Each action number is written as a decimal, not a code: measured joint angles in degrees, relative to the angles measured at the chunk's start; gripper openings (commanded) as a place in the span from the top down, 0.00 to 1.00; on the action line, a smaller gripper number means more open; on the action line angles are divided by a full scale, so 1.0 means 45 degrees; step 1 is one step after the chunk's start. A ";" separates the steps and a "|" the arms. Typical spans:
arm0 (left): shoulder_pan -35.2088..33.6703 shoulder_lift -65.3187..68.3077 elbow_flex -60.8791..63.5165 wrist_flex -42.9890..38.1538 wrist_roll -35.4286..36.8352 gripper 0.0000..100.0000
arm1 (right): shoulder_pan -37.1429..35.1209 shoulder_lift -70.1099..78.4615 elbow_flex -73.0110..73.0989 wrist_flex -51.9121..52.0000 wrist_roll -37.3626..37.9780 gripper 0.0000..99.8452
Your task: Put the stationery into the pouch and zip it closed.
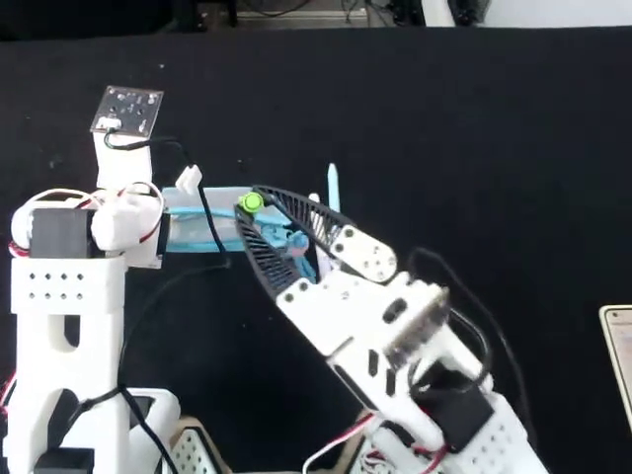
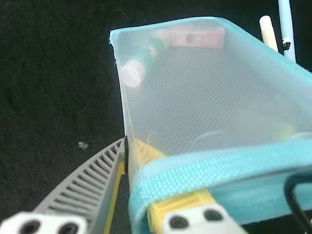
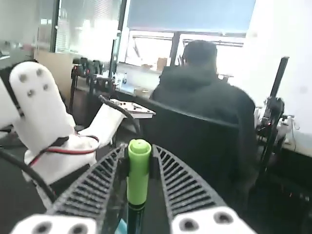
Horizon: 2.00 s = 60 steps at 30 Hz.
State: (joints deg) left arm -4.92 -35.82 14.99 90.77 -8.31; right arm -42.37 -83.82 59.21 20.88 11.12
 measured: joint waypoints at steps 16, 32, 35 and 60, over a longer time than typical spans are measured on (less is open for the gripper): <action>0.0000 0.0000 0.0000 0.0000 0.0000 0.97 | 0.0020 -0.0957 0.3223 0.0801 0.0098 0.98; 0.0000 0.0000 0.0000 0.0000 0.0000 0.97 | 0.0059 0.3263 0.0215 0.3048 0.0117 0.98; 0.0000 0.0000 0.0000 0.0000 0.0000 0.97 | 0.0059 0.3575 -0.1172 0.4611 0.0117 0.99; 0.0000 0.0000 0.0000 0.0000 0.0000 0.97 | 0.0059 0.3165 -0.4884 0.8850 0.0117 0.99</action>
State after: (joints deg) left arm -4.92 -35.82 14.99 90.77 -8.31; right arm -42.11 -69.58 37.23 60.70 11.65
